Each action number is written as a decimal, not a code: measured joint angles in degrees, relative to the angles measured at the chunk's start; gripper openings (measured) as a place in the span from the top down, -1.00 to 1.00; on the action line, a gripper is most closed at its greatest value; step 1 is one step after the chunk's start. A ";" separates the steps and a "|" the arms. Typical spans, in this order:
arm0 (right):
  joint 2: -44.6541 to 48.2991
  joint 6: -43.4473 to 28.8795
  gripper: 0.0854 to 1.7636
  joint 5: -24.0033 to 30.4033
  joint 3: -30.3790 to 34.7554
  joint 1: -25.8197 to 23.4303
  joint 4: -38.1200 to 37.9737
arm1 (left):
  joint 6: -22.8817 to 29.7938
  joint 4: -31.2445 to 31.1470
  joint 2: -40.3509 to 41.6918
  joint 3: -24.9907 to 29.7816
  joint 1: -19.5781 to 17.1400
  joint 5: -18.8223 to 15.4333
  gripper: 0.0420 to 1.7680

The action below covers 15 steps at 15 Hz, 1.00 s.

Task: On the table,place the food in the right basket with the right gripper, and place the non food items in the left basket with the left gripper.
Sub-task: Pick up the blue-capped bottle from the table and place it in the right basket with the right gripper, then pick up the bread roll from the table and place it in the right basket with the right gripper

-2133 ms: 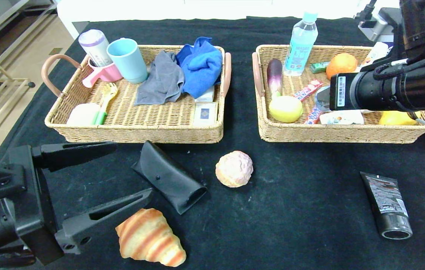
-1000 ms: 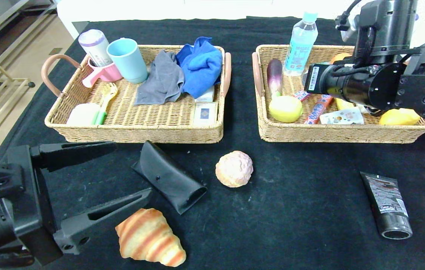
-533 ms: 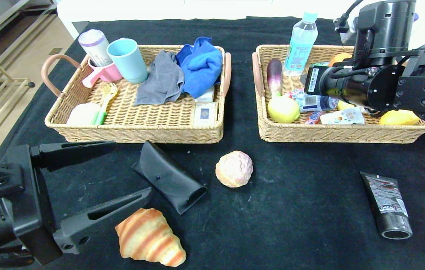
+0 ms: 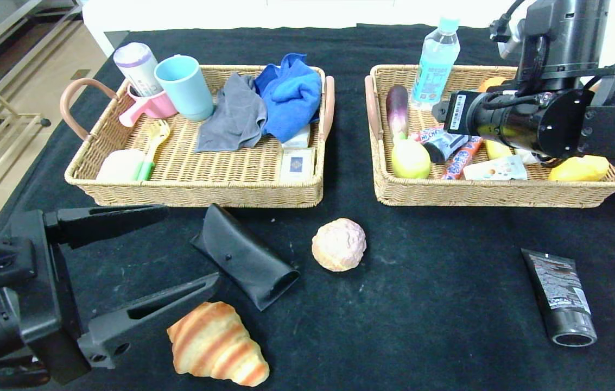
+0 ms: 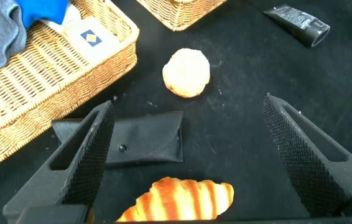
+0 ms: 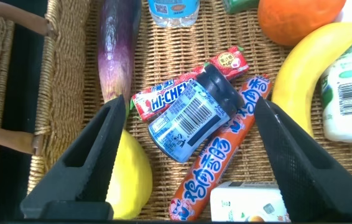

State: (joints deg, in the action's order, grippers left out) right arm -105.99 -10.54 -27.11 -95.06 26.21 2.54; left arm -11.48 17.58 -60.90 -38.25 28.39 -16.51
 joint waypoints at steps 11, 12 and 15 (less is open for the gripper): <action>10.75 -0.72 -0.88 0.24 8.30 9.09 -14.36 | -0.04 -0.02 -0.20 -0.06 -0.01 0.00 -0.94; 11.63 -0.83 -0.89 0.22 9.34 10.41 -14.54 | -0.04 -0.02 -0.20 -0.06 -0.01 0.00 -0.94; 13.35 -1.38 -0.90 0.13 12.31 15.58 -15.09 | -0.04 0.02 -0.09 -0.06 0.00 0.05 -0.94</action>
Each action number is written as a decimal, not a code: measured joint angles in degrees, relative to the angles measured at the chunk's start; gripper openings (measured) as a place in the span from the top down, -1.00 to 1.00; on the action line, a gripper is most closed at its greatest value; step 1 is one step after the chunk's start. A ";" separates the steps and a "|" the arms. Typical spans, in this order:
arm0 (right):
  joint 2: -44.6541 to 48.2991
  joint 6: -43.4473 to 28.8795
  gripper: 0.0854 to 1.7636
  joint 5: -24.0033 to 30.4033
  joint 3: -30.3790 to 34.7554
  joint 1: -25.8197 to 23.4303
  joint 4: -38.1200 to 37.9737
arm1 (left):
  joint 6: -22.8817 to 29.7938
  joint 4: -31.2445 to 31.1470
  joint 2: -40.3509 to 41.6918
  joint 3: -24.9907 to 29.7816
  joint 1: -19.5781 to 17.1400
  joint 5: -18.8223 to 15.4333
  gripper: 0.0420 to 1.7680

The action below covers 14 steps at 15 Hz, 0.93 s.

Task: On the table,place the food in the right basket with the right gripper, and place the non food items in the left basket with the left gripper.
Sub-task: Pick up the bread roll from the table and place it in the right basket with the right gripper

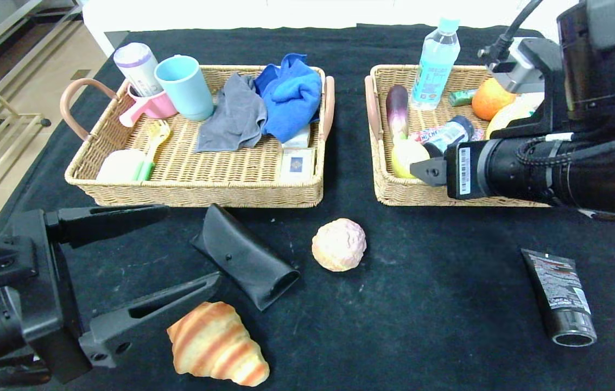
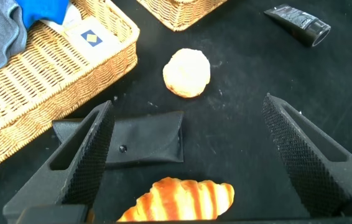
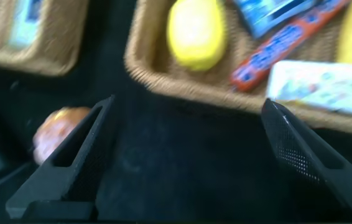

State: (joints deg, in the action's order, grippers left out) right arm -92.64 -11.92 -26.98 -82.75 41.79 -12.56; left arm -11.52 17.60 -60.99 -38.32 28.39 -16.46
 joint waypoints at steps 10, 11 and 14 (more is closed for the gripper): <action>-9.44 -7.64 -0.92 -3.86 -1.69 10.54 0.40 | 0.00 0.06 2.39 -0.77 -0.11 0.21 -0.94; -10.64 -7.84 -0.92 -4.44 -2.33 10.80 0.46 | 0.00 0.04 2.76 -0.84 -0.09 0.21 -0.94; -13.42 -9.44 -0.92 -4.85 -3.35 11.74 0.52 | 0.00 -0.07 3.85 -1.21 -0.09 0.21 -0.94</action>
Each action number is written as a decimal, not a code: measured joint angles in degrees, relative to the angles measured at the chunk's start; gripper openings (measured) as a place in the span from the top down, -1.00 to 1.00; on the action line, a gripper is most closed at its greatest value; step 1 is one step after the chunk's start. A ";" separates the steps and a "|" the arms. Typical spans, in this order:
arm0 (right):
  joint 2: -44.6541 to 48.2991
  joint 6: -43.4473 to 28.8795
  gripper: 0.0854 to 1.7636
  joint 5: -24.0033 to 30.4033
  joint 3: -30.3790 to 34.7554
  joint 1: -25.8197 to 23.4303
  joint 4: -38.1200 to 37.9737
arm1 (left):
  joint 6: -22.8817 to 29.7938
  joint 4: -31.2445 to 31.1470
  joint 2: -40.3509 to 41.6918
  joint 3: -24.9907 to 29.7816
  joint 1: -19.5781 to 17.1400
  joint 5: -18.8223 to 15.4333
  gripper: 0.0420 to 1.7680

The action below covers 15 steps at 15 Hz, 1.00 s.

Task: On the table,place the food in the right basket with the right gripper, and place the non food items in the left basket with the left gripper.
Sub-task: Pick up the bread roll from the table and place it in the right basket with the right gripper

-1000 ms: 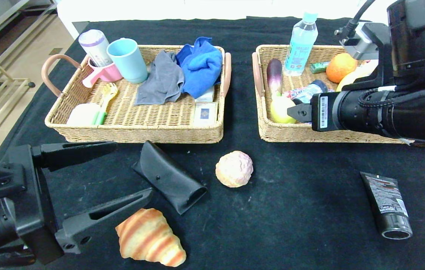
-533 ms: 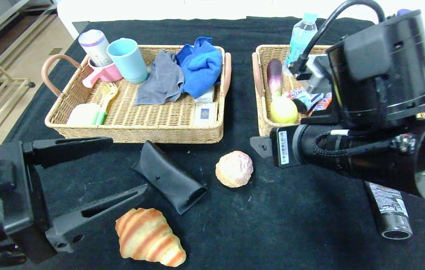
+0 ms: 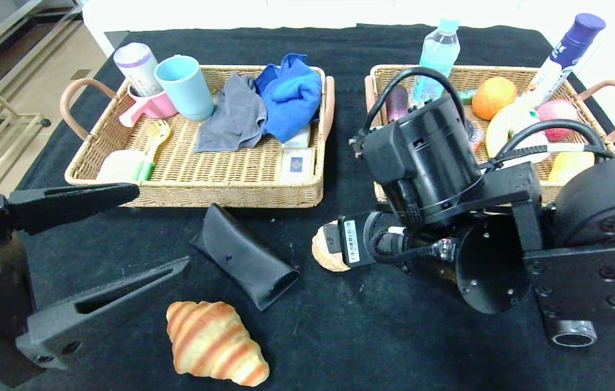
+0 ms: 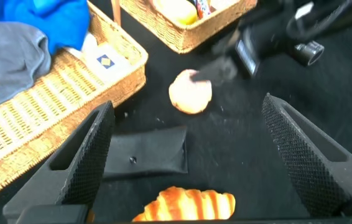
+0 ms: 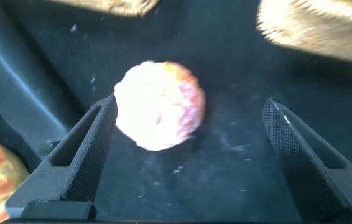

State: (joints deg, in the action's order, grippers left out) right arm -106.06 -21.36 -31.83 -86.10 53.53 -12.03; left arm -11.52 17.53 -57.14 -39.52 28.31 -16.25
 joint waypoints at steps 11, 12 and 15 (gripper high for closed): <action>-5.72 -0.09 -0.92 -1.99 -2.71 1.73 1.40 | -0.51 -0.39 1.35 -0.20 0.00 -0.01 -0.94; -6.10 -0.11 -0.92 -2.07 -2.76 1.76 1.43 | -0.52 -0.37 1.35 -0.20 0.00 -0.01 -0.94; -7.08 -0.13 -0.92 -2.15 -2.88 1.84 1.38 | -0.52 -0.26 1.38 -0.13 -0.02 0.00 -0.94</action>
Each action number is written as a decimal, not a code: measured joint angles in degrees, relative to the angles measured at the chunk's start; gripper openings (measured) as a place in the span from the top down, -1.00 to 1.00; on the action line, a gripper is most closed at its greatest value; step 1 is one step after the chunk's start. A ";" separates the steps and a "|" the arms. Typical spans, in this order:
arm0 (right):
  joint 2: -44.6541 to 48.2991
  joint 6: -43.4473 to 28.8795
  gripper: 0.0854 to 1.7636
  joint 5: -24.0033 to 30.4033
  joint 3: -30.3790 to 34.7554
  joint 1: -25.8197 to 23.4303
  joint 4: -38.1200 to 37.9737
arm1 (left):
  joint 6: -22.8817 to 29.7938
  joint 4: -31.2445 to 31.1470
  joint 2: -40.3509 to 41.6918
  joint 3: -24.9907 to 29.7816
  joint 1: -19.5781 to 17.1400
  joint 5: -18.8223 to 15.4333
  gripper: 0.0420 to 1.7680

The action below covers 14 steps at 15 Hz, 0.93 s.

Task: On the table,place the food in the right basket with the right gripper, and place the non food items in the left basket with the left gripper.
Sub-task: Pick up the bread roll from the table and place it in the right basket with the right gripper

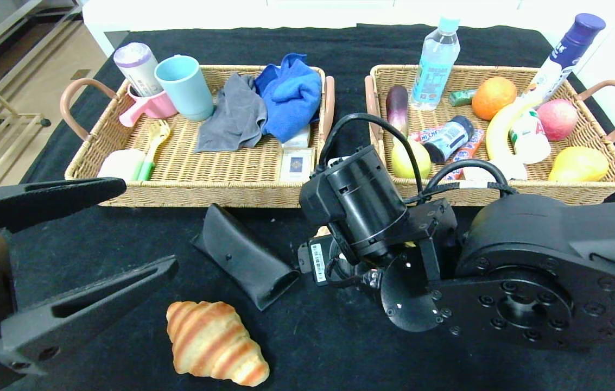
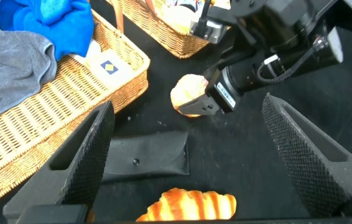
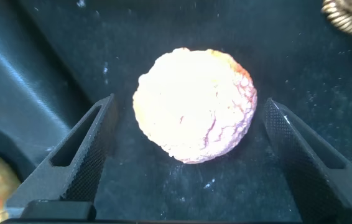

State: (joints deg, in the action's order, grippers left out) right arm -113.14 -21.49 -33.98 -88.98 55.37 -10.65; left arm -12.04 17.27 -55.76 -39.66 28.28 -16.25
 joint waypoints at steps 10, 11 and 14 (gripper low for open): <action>-1.50 -0.11 -0.71 -1.13 -0.07 -0.06 0.00 | 0.00 0.28 0.13 0.27 0.00 0.00 -0.94; -1.55 -0.09 -0.52 -1.17 -0.07 -0.09 0.00 | 0.00 0.26 0.13 0.27 0.00 0.00 -0.94; -1.61 -0.06 -0.07 -1.16 -0.07 -0.16 0.00 | -0.09 0.22 0.13 0.35 0.00 -0.01 -0.94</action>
State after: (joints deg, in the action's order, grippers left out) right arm -114.75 -21.55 -35.13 -89.05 55.21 -10.65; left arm -12.13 17.49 -55.63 -39.30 28.28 -16.26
